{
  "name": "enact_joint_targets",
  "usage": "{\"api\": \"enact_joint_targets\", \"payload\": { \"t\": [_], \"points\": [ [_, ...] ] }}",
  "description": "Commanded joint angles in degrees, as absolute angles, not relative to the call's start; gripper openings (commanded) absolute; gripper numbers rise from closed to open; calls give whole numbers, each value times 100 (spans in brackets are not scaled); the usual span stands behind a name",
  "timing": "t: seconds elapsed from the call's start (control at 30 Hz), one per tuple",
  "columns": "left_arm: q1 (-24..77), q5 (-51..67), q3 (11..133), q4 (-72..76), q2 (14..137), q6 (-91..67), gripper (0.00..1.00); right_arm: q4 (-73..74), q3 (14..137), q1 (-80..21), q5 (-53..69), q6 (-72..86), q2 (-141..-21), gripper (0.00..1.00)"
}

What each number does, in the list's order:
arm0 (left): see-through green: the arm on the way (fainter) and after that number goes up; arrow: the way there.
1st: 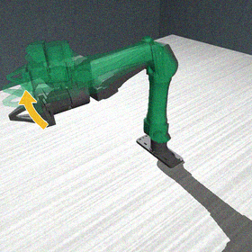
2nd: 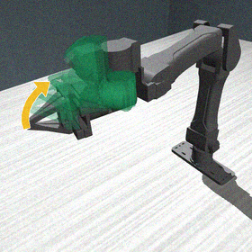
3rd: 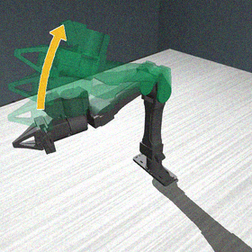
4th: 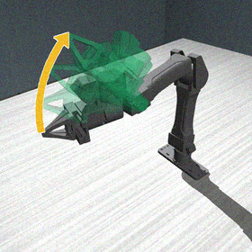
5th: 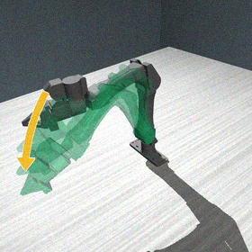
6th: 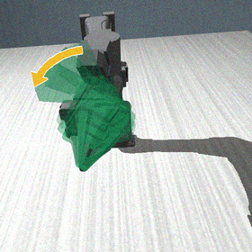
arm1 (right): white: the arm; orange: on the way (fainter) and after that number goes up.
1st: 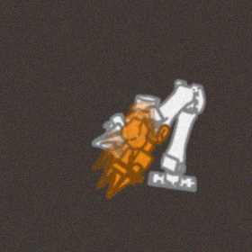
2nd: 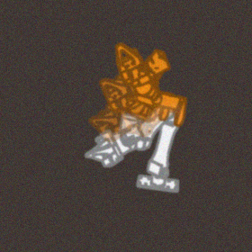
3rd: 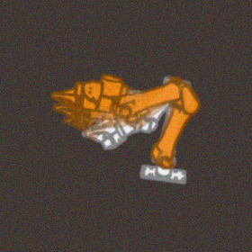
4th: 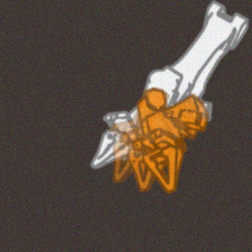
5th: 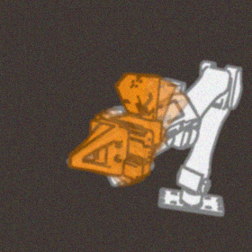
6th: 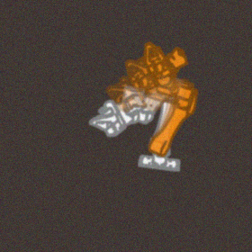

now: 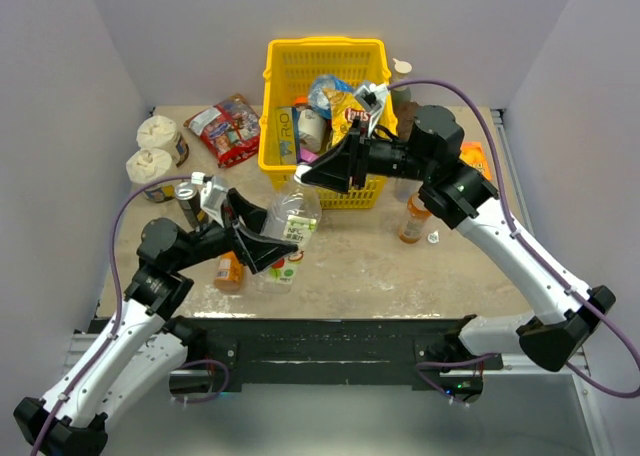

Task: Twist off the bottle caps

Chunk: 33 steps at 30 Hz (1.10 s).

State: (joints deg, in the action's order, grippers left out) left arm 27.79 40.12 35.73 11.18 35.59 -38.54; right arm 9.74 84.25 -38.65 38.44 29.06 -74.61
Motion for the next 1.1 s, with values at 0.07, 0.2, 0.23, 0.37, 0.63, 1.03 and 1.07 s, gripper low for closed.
{"api": "enact_joint_targets", "payload": {
  "t": [0.07,0.2,0.23,0.37,0.63,1.03,1.07],
  "points": [
    [2786,4394,3858,1899,3595,-4061,29,1248,8639,-3885,4869,2567,-7453,0],
    [2786,4333,3858,1811,3577,-3965,29,1371,8631,-3885,4545,2566,-7374,2],
    [2786,4316,3858,1758,3586,-3894,29,1415,8613,-3885,4457,2575,-7331,4],
    [2786,4280,3928,1591,3752,-3683,29,1529,8578,-3885,3903,2601,-7199,46],
    [2786,3552,3665,1398,3683,-3472,29,1722,8727,-3885,2165,2996,-6864,86],
    [3304,1619,4254,-254,4025,-2611,27,2715,9369,-4605,-113,4262,-7364,78],
    [3531,1478,4271,-316,4060,-2593,27,2777,9413,-4658,-262,4315,-7435,77]
  ]
}}
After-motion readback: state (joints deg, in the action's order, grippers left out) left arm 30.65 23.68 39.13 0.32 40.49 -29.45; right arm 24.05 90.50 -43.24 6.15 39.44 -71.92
